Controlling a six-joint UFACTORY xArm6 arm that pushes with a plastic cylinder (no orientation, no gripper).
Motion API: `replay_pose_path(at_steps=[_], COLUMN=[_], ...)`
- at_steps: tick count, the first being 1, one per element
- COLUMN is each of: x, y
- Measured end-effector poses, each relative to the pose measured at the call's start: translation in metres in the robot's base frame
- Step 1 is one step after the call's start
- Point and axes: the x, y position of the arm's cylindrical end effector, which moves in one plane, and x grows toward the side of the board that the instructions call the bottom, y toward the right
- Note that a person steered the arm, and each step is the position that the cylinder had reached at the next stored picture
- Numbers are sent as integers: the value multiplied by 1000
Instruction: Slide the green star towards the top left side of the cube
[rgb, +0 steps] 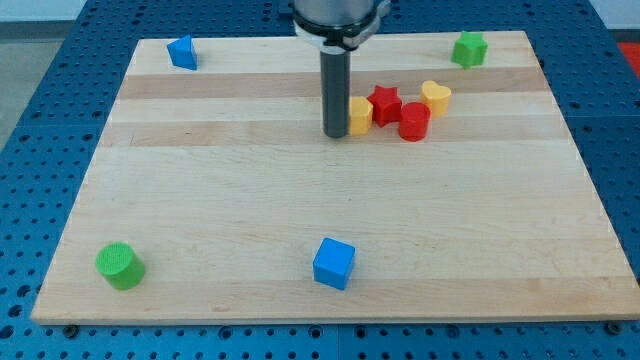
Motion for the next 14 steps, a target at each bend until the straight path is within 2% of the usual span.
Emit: replay_pose_path(at_steps=[2,3,4,6,10,12,14], x=[8,48,53,23,3,-42,-108], y=[19,19,37,86,154,201,238])
